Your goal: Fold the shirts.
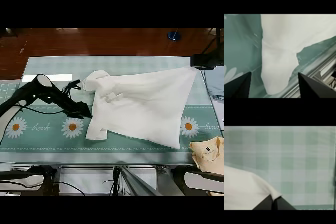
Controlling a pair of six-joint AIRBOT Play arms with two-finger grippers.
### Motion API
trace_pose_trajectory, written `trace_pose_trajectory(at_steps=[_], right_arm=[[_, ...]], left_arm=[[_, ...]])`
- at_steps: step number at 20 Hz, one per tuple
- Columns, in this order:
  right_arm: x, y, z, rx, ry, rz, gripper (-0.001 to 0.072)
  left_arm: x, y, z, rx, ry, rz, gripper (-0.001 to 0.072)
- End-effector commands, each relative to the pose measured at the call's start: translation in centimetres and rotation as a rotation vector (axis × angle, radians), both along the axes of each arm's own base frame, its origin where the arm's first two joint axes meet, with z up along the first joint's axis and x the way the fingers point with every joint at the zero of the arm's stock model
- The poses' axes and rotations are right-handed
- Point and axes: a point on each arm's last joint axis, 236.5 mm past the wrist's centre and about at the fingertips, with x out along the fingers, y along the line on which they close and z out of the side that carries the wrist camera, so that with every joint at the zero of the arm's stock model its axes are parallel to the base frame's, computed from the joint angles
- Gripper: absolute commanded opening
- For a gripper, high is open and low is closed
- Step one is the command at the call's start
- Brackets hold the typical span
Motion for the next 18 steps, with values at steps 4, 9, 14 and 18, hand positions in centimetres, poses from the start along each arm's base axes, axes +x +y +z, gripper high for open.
trace_pose_trajectory(at_steps=[4, 9, 14, 18], right_arm=[[0.0, 0.3, 0.0, 0.013, -0.002, 0.003, 0.0024], [0.0, 0.4, 0.0, 0.019, -0.003, 0.004, 0.0024], [0.0, 0.5, 0.0, 0.014, -0.001, 0.019, 0.0024], [0.0, 0.1, 0.0, -0.013, 0.004, 0.033, 0.0024]], left_arm=[[-4.2, -2.4, -2.1, 0.019, 0.16, -0.123, 0.072], [-6.7, -4.5, -3.8, 0.047, 0.219, -0.202, 0.0481], [-7.8, -5.1, -4.6, 0.053, 0.24, -0.244, 0.0027], [-5.9, -4.7, -3.7, 0.038, 0.197, -0.209, 0.0025]])
